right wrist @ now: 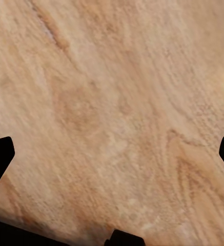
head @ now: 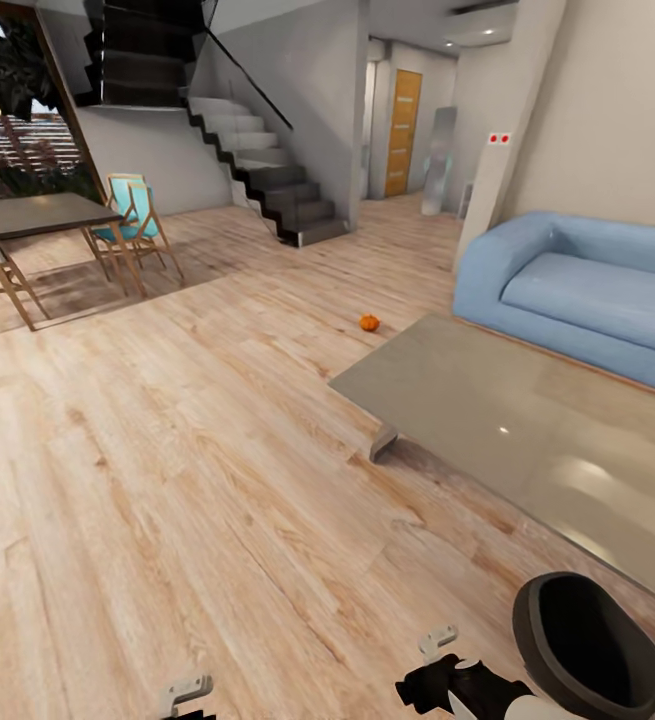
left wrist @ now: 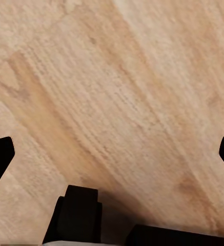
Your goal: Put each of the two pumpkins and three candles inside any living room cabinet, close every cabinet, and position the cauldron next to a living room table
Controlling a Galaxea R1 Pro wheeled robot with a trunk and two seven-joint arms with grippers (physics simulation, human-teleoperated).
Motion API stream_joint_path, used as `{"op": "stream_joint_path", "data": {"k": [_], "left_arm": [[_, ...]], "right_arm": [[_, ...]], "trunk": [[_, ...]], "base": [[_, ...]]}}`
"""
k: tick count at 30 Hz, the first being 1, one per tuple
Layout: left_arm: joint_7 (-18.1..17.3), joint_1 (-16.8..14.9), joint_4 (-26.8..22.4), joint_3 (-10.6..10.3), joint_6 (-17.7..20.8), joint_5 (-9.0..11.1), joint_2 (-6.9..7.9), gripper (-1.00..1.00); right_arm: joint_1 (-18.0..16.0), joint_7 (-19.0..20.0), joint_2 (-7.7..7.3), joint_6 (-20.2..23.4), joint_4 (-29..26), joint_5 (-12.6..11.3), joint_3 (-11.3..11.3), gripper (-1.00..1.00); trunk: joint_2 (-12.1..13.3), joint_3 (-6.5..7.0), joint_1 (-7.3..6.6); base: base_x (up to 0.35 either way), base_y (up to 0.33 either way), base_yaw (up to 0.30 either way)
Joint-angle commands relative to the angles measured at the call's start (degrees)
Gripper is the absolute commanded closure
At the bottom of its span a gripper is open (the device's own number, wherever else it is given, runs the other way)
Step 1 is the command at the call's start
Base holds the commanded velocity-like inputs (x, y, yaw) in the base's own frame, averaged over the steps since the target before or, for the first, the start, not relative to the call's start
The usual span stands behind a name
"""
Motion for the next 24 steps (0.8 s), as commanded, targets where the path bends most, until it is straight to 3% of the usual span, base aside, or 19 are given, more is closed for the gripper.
{"op": "stream_joint_path", "data": {"k": [1,15,21,24], "left_arm": [[0.0,0.0,0.0,0.0,0.0,0.02,0.0,-1.0],[-0.4,0.0,0.87,0.0,-0.18,0.11,0.09,-1.0],[-0.47,0.0,2.01,0.05,-0.18,0.03,0.09,-1.0],[-0.24,0.0,2.14,0.03,-0.18,0.01,0.09,-1.0]], "right_arm": [[0.0,-0.01,0.0,0.02,-0.01,0.01,0.0,-1.0],[0.0,-0.06,0.04,0.05,0.07,0.02,0.0,-1.0],[0.24,-1.99,0.09,0.01,0.07,0.03,0.0,-1.0],[0.31,-4.89,0.08,-0.09,0.07,-0.26,0.0,-1.0]], "trunk": [[0.0,-0.09,0.0],[0.0,-1.1,0.0],[0.0,-1.5,0.0],[0.0,-1.7,0.0]], "base": [[0.0,0.0,0.163],[0.001,0.0,0.203],[0.236,0.0,0.224],[0.315,0.0,0.224]]}}
